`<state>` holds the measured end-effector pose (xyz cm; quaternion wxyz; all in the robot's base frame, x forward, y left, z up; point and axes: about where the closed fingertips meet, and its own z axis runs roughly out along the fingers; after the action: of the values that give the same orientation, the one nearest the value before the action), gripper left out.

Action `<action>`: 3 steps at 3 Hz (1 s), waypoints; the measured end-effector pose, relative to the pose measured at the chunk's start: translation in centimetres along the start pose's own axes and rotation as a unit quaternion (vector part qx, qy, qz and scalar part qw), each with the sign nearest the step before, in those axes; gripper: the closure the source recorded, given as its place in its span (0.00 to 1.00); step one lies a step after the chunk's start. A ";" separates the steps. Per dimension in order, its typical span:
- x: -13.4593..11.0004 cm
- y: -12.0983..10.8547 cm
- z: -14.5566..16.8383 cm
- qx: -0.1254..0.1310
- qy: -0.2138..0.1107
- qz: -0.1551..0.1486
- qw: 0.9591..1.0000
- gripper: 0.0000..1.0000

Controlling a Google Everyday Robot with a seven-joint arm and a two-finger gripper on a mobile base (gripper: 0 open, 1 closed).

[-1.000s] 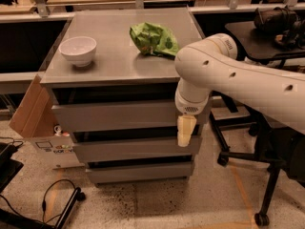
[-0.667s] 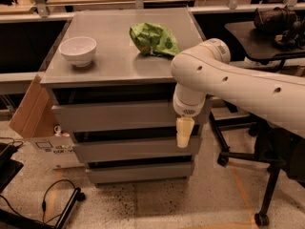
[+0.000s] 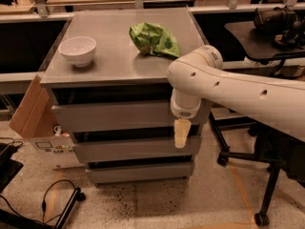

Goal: Open top drawer

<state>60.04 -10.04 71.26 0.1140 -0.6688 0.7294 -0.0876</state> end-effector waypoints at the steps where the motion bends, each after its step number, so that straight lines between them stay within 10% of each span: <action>1: -0.6 -1.2 1.6 0.009 -0.007 0.010 1.000 0.00; 3: -1.2 -3.1 4.1 0.016 -0.014 0.023 1.000 0.00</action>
Offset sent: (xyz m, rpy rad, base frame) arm 0.0462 0.0119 -0.0242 0.0386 -0.0638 -0.0422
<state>64.29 -9.00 68.23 0.1369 -0.6509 0.7415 -0.0878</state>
